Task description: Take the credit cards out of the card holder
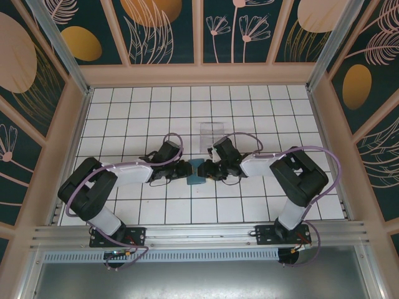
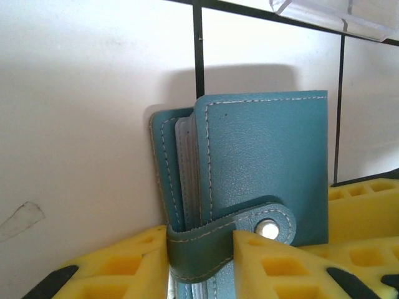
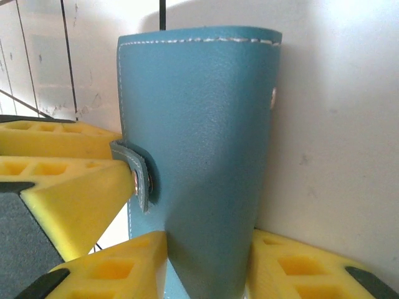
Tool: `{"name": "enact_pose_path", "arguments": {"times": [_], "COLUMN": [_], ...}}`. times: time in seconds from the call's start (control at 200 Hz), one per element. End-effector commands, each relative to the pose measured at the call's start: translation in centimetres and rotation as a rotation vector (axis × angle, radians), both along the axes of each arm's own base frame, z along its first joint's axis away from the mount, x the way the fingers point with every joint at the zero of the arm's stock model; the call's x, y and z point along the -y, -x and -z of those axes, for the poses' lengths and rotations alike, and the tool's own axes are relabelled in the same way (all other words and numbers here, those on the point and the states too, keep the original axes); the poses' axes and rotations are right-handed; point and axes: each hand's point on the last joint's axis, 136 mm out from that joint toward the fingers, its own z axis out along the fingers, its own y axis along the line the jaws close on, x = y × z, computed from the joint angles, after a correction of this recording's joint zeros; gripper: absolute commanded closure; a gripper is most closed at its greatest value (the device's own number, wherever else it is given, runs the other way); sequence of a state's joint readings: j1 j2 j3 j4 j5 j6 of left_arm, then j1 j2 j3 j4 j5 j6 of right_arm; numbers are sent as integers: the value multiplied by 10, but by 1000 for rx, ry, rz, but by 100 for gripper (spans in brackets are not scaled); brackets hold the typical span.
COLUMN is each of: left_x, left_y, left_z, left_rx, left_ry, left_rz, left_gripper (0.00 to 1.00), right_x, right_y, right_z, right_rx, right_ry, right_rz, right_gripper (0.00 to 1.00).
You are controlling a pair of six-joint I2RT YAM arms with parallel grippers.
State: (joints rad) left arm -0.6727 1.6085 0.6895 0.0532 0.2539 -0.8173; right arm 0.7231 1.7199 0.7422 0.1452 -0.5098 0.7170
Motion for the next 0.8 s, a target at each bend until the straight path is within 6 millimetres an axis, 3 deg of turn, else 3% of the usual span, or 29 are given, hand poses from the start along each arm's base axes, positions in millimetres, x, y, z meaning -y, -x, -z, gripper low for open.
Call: {"name": "enact_pose_path", "arguments": {"times": [0.0, 0.255, 0.51, 0.621, 0.641, 0.796], "left_x": [12, 4, -3, 1, 7, 14], "left_y": [6, -7, -22, -20, -25, -29], "left_z": [0, -19, -51, -50, -59, -71], "left_rx": [-15, 48, 94, 88, 108, 195], "left_ry": [54, -5, -122, -214, -205, -214], "left_rz": [29, -2, -11, 27, 34, 124], "left_gripper": [70, 70, 64, 59, 59, 57], "right_x": [-27, -8, -2, -5, -6, -3], "right_y": [21, 15, 9, 8, 8, 10], "right_z": [-16, -7, -17, -22, -24, -26], "right_rx": [-24, 17, 77, 90, 93, 97], "right_ry": [-151, -26, 7, 1, -2, 17], "right_rz": [-79, -28, -13, -14, -16, -44], "right_gripper": [70, 83, 85, 85, 85, 85]}}
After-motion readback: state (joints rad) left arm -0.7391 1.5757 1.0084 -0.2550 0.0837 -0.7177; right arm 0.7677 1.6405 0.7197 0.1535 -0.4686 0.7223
